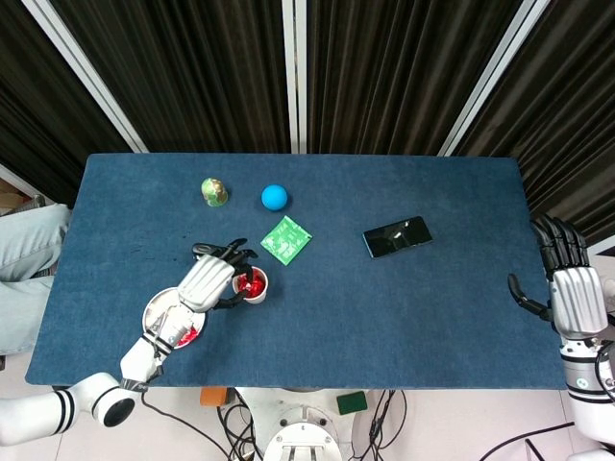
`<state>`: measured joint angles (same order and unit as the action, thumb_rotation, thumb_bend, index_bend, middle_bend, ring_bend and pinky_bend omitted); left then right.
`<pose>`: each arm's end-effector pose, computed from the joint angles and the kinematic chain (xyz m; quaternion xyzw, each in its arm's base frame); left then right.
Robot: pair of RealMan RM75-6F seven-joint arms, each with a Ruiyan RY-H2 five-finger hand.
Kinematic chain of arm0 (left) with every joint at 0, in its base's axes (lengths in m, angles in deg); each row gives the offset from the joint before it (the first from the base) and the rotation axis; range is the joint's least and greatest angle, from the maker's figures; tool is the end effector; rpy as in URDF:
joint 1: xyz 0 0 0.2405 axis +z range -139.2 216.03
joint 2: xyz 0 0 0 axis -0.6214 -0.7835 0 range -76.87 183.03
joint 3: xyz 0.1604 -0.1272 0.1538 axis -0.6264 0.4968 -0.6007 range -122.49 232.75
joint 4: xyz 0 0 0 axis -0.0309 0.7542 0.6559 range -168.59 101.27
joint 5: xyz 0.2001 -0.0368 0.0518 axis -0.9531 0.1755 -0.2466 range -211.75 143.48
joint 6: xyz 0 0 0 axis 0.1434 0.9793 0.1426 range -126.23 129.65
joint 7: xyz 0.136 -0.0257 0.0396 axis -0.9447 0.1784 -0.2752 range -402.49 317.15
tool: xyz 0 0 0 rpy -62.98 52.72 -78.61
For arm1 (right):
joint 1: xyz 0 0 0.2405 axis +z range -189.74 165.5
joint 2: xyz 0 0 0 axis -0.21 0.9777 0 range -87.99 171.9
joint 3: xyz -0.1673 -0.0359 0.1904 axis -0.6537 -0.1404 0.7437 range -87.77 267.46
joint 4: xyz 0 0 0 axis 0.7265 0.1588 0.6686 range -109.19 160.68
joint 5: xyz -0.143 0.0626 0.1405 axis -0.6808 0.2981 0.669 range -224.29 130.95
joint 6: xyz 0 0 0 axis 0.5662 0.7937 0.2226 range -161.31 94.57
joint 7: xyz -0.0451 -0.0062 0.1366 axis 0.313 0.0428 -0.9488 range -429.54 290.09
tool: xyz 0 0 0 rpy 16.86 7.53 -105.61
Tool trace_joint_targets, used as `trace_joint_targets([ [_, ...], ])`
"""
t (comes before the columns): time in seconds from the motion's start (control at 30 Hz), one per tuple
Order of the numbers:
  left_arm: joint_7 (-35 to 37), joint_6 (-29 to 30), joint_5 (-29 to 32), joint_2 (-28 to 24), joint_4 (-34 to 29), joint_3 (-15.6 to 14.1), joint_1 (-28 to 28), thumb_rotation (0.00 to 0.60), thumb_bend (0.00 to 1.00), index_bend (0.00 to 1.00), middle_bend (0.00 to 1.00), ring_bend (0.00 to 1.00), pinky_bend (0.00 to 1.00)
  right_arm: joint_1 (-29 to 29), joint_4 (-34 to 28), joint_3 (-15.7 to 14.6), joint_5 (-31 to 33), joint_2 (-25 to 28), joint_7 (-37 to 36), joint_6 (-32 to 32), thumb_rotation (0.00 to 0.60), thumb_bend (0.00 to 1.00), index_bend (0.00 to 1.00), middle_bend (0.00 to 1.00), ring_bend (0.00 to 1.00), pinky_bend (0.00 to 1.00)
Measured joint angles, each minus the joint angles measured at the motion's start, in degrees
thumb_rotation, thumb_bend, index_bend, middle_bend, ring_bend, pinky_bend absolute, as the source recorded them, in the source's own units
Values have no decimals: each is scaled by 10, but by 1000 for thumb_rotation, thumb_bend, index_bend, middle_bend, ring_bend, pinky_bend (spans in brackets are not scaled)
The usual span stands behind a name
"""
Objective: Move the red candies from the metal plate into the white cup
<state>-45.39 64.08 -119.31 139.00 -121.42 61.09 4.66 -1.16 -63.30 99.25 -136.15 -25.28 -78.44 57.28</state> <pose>-0.1595 0.2932 -0.0005 -0.7324 -0.3781 -0.4567 0.3345 -0.2717 -0.2319 0.1736 0.5588 -0.3248 0.5357 0.5434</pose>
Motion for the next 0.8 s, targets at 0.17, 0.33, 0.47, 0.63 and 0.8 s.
trace_joint_targets([
  [0.17, 3, 0, 0, -1, 4, -4, -1, 600, 352, 518, 236, 74, 279, 1, 0, 0, 1, -1, 1, -2, 600, 380, 0, 0, 0, 0],
  [0.33, 7, -2, 0, 1, 10, -8, -3, 600, 351, 445, 236, 74, 278, 0, -1, 0, 2, -1, 3, -1, 600, 380, 0, 0, 0, 0],
  [0.47, 8, 1, 0, 0, 10, -8, -4, 600, 351, 401, 235, 75, 277, 0, -2, 1, 2, 0, 3, -1, 600, 380, 0, 0, 0, 0],
  [0.63, 8, 4, 0, -3, 8, -10, -3, 600, 351, 371, 236, 75, 277, 0, -2, 1, 1, 0, 3, -1, 600, 380, 0, 0, 0, 0],
  [0.8, 6, 30, -11, -16, -9, -11, 5, 600, 351, 348, 235, 75, 277, 0, 0, 1, 2, 0, 0, 0, 600, 380, 0, 0, 0, 0],
])
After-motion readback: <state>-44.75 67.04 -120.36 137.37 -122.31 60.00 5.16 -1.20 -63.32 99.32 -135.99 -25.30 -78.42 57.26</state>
